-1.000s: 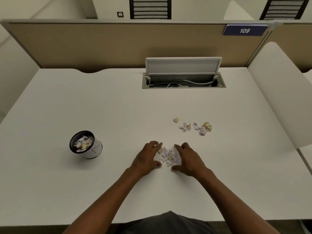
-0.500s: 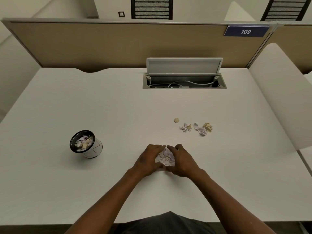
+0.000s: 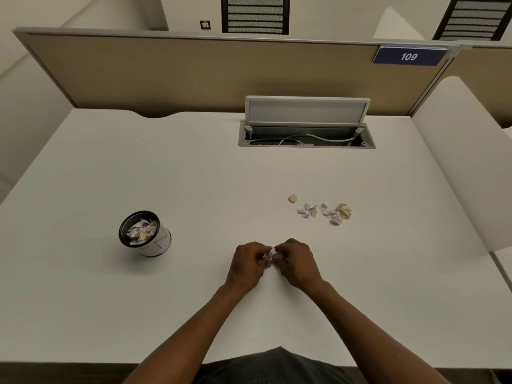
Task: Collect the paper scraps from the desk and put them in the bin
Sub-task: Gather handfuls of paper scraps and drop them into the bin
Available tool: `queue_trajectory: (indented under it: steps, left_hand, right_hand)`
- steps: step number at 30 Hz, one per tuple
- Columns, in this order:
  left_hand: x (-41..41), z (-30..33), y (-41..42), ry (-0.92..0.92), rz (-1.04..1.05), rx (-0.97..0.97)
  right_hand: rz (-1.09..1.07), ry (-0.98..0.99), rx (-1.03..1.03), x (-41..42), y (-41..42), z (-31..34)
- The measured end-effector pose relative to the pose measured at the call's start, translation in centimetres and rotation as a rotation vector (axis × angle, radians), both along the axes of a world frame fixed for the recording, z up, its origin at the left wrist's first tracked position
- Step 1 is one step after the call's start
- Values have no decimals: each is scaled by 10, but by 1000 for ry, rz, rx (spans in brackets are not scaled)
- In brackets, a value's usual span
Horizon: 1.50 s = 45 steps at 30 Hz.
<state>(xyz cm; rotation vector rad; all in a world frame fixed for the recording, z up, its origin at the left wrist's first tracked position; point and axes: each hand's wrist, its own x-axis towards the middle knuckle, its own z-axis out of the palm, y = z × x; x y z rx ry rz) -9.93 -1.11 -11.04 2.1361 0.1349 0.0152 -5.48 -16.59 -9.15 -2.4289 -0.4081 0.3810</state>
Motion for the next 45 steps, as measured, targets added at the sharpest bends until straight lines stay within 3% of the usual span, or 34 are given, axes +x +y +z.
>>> queue_trajectory:
  steps: [7,21,29,34,38,45]
  left_hand:
    - [0,8,17,165,189,-182]
    - [-8,74,94,-61,363,-400]
    - [-41,98,165,-164,476,-361]
    - [-60,98,207,-143,591,-129]
    - [-62,90,229,-94,649,21]
    - [-70,72,244,-162,603,144]
  right_hand:
    - [-143,298,223,15,4,4]
    - [172,437,640,51,82,70]
    - [275,526,670,40,172,89]
    - [273,459,553,31,231,89]
    - [256,257,345,23,264,85]
    - [535,-110,163,10,281,83]
